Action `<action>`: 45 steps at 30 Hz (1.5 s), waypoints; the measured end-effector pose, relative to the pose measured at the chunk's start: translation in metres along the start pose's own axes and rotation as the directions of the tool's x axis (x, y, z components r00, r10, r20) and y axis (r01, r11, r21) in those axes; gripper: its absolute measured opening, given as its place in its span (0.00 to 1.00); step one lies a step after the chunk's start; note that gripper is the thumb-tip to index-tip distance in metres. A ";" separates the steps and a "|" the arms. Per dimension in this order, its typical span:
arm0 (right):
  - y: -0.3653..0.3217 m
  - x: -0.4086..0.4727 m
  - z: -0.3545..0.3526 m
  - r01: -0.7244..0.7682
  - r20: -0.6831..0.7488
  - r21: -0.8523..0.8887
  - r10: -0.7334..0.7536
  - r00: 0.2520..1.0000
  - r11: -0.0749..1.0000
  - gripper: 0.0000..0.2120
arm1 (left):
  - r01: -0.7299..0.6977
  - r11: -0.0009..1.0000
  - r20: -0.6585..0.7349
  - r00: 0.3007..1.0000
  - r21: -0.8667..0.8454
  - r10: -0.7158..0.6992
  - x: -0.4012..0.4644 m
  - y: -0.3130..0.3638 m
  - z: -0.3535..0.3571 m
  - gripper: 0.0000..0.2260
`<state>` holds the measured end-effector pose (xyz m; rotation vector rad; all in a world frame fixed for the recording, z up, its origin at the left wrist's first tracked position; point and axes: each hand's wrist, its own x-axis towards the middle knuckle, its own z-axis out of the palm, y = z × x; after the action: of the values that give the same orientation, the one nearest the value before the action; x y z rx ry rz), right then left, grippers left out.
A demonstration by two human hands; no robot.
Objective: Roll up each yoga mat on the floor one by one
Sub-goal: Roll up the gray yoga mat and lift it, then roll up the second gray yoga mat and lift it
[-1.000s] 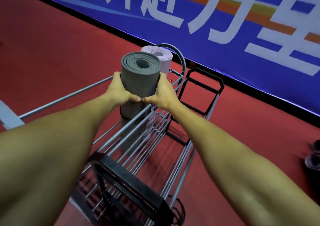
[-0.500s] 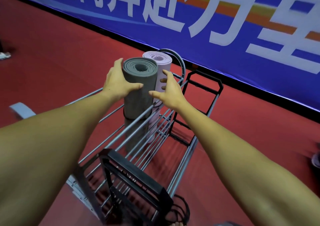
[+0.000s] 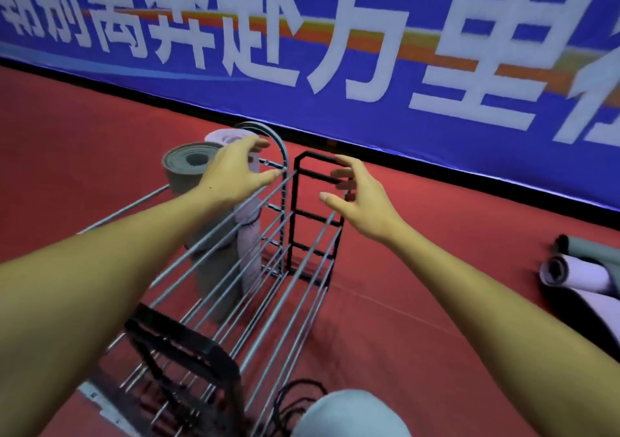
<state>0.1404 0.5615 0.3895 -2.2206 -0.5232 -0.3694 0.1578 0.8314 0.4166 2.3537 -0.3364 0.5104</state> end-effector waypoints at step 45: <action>0.532 -0.775 -0.309 -0.817 -0.708 -0.478 0.691 0.142 -0.322 0.17 | 0.335 0.871 0.923 0.260 -0.360 0.282 -0.372 0.432 0.888 0.13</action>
<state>-0.3059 -0.1805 -0.0893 -2.7605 1.8291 0.0685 -0.0960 -0.0499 -0.1039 1.7987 -0.8610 -1.1117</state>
